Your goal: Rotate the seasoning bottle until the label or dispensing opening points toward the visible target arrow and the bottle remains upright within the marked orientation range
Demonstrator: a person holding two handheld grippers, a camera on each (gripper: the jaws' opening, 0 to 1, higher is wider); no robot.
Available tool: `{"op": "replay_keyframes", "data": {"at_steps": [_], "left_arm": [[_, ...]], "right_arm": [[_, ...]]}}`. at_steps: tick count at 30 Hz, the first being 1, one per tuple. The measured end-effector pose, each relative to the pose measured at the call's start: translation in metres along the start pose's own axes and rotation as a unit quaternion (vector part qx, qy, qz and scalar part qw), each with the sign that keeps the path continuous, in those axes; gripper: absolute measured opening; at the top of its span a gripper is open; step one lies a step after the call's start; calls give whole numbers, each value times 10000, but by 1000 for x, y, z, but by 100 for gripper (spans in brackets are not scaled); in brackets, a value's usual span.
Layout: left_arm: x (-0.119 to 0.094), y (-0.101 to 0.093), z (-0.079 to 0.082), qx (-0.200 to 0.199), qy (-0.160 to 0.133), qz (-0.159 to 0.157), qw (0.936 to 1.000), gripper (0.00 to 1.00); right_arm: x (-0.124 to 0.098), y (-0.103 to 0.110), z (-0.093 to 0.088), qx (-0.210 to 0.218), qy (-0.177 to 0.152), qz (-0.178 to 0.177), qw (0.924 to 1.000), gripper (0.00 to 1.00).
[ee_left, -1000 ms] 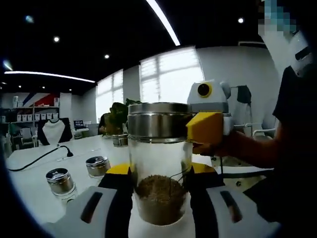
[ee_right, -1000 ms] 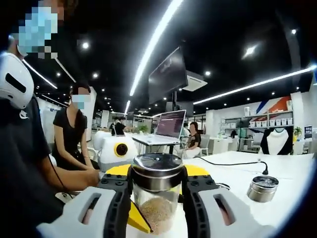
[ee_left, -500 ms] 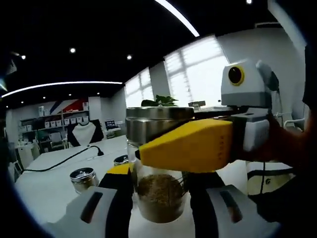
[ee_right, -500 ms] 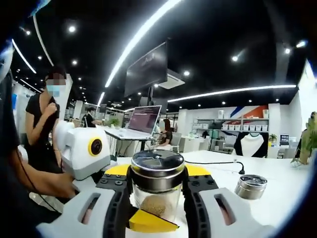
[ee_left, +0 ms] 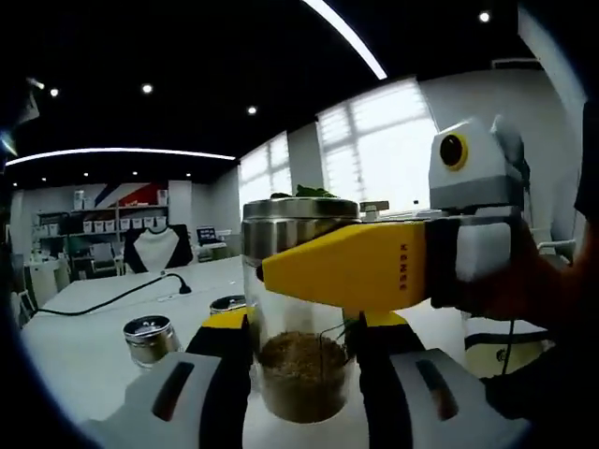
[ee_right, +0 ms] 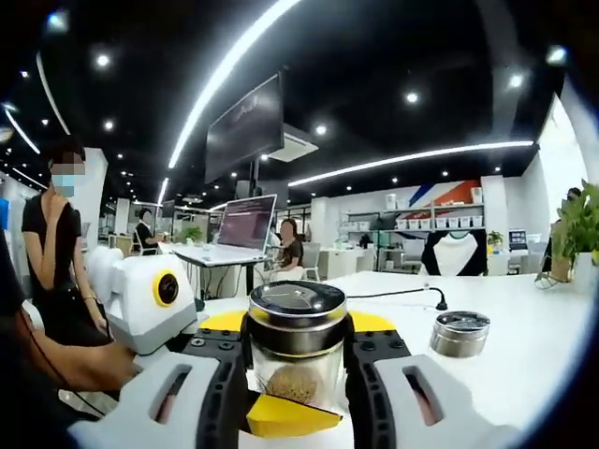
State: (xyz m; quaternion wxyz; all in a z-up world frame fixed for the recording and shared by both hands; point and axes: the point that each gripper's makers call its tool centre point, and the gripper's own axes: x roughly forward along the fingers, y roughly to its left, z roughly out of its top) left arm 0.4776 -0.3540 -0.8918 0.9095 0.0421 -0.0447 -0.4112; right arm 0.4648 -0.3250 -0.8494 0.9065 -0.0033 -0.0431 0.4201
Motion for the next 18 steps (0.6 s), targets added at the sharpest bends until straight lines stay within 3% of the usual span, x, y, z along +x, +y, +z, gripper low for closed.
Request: {"op": "replay_keyframes", "data": {"at_steps": [3,5,11,18], "left_arm": [[0,0,3,228,-24,34,9997,55],[-1,3,2,501,-4,98,9987,59],[-9,7,18,193,-327,-39,9993,66],[-18,30,22,443,-245,365,9981,82]], "right_arm": [[-3,-3,5,38,-57,11,10000,37],[-13,-18,17,4,-196,-67,9998,37],[-30,-47,25,34,-263,-264,9993,37],[-49,-70,28,-78,-199,-350,9992,37]]}}
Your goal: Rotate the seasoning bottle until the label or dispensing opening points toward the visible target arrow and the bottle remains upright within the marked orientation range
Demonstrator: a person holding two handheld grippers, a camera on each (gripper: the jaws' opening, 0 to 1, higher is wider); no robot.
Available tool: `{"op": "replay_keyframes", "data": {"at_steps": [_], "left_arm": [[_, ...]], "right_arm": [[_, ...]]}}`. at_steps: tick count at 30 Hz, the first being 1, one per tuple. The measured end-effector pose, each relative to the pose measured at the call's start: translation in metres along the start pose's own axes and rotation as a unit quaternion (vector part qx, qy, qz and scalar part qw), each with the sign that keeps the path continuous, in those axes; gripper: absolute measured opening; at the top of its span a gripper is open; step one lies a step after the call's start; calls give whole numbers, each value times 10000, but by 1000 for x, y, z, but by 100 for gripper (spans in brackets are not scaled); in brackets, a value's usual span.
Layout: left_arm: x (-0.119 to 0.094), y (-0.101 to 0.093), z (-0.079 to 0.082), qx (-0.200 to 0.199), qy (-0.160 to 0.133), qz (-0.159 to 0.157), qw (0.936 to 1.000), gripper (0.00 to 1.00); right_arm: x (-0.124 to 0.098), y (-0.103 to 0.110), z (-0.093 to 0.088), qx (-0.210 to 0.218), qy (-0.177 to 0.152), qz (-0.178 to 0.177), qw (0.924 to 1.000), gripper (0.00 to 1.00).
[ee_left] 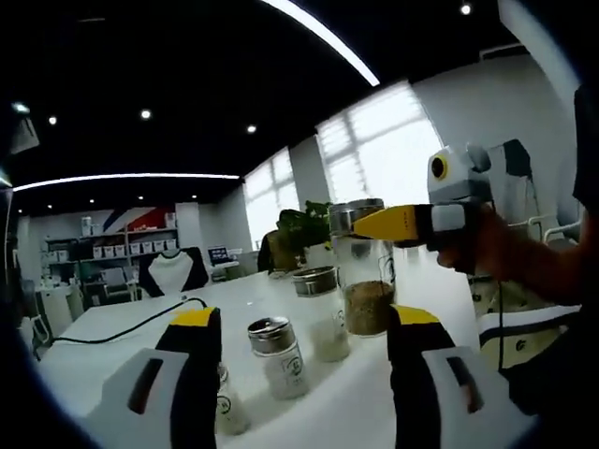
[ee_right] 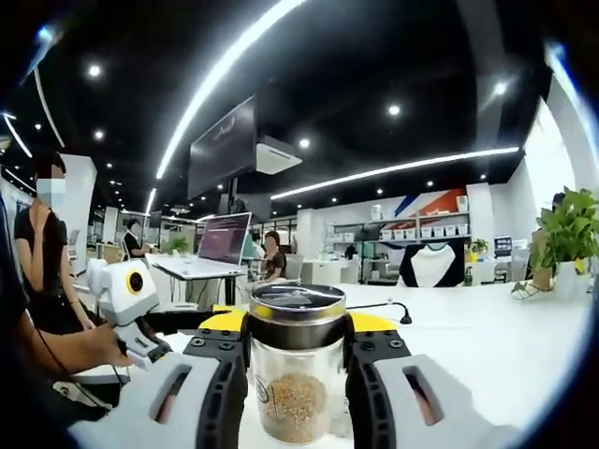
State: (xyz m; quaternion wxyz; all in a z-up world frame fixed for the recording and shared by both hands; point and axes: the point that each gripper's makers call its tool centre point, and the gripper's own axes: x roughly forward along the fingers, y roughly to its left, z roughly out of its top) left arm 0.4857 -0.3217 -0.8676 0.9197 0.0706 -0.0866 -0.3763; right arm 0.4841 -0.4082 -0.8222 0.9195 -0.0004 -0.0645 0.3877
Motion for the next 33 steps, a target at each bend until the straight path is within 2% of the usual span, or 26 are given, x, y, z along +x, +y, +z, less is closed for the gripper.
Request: {"op": "replay_keyframes", "data": {"at_steps": [5,7,9,13,21,23,28,33], "left_arm": [[-3,10,-2,-327,57,51,9994,94],[-3,12,-3,-427,60,56,9991,96],[-5,18,-6,-698,28,107,9975,97],[-6,25,-11,-817,97,232,9963,99],[-8,31,-21,-817,305,324,9957,100],[-8,32,-22,-804,328,334,9957,100],[-9,33,-32,-651,598,394,9953,100],[-10,37,-29,-635,538,482,9954,100]], "right_arm": [[-9,-18,-3,-23,62,-5,10000,37],[-12,-23,-6,-87,121,-9,9999,37],[-14,-29,-12,-170,202,-10,9997,37],[-18,-39,-18,-222,245,-21,9995,37],[-22,-65,-28,74,163,-59,9998,37],[-22,-69,-31,57,184,-88,9998,37],[-20,-86,-42,-77,289,-175,9994,37],[-16,-101,-59,-37,496,-220,9985,37]]}}
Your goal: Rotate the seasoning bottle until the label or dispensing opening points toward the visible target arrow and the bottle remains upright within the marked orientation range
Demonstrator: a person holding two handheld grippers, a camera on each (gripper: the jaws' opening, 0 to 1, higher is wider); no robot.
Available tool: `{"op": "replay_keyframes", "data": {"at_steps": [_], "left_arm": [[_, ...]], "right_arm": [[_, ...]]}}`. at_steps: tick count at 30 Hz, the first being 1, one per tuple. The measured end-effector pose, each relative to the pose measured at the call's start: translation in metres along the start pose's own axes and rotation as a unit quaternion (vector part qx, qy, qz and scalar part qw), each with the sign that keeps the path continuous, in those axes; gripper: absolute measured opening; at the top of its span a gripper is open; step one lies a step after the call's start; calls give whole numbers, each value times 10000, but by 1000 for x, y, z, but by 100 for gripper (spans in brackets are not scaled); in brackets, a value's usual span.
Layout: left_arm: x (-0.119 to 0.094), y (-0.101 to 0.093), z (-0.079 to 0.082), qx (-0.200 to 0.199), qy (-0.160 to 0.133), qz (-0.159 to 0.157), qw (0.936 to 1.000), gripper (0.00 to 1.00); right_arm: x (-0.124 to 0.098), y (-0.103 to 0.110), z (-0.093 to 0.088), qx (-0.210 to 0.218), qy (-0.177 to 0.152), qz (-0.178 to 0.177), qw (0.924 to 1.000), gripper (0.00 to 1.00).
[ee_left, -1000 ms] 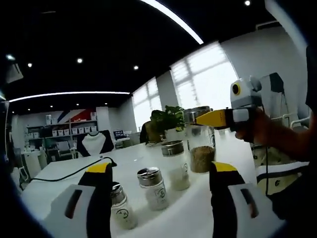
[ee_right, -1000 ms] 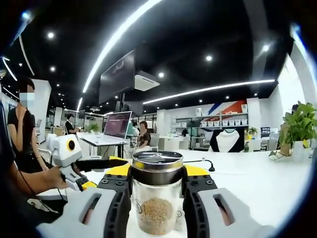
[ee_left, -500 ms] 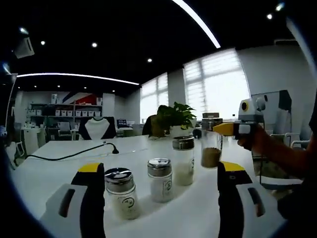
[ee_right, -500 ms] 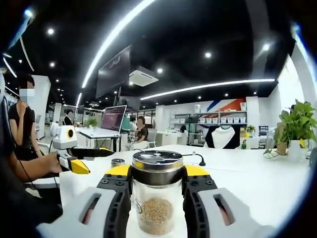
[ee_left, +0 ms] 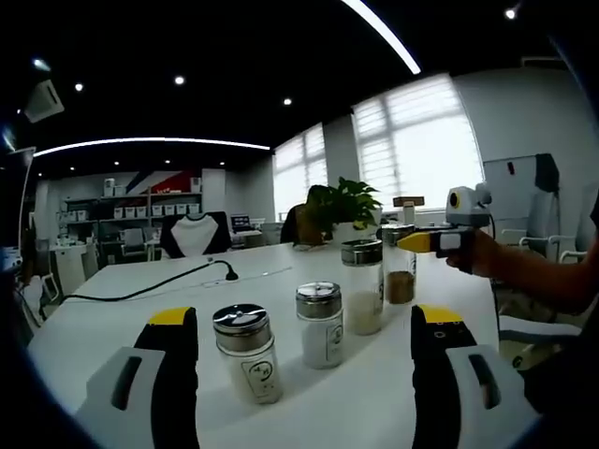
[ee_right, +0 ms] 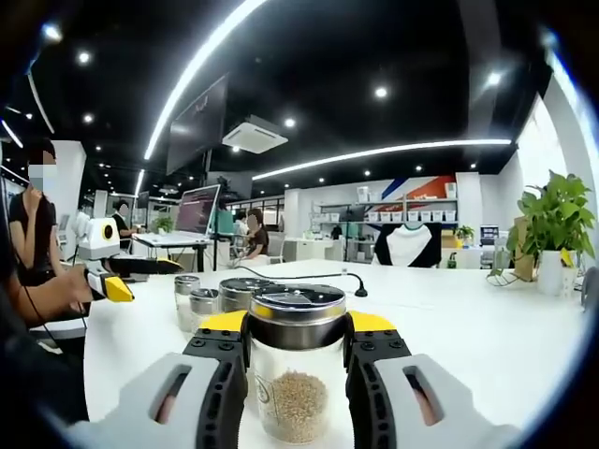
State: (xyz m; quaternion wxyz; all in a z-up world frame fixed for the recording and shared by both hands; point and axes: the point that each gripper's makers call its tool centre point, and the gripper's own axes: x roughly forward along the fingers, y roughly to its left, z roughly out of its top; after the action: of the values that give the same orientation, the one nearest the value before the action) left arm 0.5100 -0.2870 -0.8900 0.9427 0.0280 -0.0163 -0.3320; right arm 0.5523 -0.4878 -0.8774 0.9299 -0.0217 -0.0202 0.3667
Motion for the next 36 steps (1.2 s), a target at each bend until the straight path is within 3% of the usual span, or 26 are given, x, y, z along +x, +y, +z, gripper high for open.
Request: {"op": "replay_keyframes", "data": {"at_steps": [6,14,23,36], "left_arm": [[-1,3,0,52,23,59,10000,100],[-2,4,2,108,49,90,9999,100],[-3,4,7,198,23,112,9997,100],[-6,13,7,149,8,219,9996,100]], "right_arm": [[7,-6,-11,8,145,69,9999,37],[6,-18,-11,132,182,125,9997,37],[0,-18,-13,10,207,411,9989,38],[-7,-22,-14,42,187,379,9991,38]]}}
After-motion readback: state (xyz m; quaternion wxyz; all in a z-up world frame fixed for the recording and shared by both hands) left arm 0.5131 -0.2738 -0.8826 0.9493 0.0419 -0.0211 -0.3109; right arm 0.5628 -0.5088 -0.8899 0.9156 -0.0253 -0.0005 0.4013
